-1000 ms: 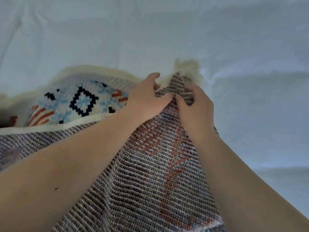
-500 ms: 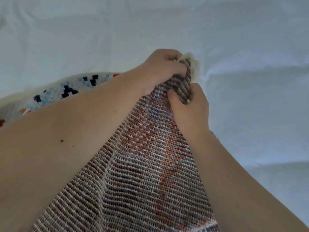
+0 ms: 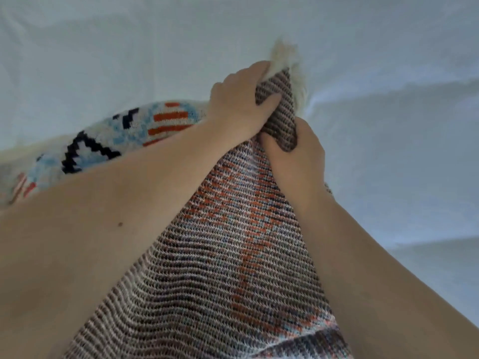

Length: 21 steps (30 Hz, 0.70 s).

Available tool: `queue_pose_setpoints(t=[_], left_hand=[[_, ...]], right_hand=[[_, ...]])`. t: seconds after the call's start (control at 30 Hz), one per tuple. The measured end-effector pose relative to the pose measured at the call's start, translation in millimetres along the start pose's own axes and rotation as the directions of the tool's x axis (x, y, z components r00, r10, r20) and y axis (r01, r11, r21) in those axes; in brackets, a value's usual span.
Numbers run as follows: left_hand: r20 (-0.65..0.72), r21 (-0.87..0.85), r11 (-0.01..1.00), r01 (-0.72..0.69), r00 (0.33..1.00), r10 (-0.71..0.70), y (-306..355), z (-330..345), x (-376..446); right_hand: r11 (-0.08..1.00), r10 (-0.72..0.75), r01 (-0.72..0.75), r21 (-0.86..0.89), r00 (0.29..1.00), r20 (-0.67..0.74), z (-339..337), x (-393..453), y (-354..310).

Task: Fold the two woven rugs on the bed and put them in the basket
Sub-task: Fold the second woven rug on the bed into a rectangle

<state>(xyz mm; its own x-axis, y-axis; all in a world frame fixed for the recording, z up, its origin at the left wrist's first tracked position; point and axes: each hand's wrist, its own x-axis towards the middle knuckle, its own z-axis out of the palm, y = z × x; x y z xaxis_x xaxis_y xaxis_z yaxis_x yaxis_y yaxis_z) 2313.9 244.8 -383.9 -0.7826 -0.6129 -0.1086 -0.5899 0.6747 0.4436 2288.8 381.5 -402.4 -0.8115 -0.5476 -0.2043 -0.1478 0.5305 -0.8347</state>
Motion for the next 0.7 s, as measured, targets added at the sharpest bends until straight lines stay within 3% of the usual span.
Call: queue_pose_setpoints(t=[0.07,0.13,0.17,0.23,0.33,0.5,0.7], left_hand=[[-0.057,0.093,0.996,0.008,0.998,-0.003,-6,-3,-34],[-0.107,0.175,0.981,-0.081,0.989,0.101,-1,-6,-82],[-0.081,0.218,0.962,-0.165,0.979,0.186,2,-3,-112],[0.105,0.263,0.906,-0.330,0.944,0.313,-2,13,-168],[0.357,0.247,0.886,-0.392,0.887,0.293,-25,51,-210],[0.437,0.259,0.866,-0.428,0.852,0.290,-40,76,-207],[0.452,0.115,0.834,-0.540,0.776,0.440,-27,68,-246]], right_hand=[[0.998,0.021,-0.021,-0.051,1.000,0.007,-2,-15,11],[0.984,0.051,-0.061,-0.165,0.996,-0.069,-11,-36,25],[0.971,0.064,-0.087,-0.223,0.992,-0.110,-14,-50,33],[0.947,0.066,-0.101,-0.305,0.990,-0.124,-17,-82,48],[0.893,0.020,-0.053,-0.446,0.997,-0.078,-13,-120,72],[0.783,0.006,0.037,-0.621,0.998,0.067,-16,-147,90],[0.779,-0.006,0.012,-0.627,1.000,0.011,-34,-201,113]])
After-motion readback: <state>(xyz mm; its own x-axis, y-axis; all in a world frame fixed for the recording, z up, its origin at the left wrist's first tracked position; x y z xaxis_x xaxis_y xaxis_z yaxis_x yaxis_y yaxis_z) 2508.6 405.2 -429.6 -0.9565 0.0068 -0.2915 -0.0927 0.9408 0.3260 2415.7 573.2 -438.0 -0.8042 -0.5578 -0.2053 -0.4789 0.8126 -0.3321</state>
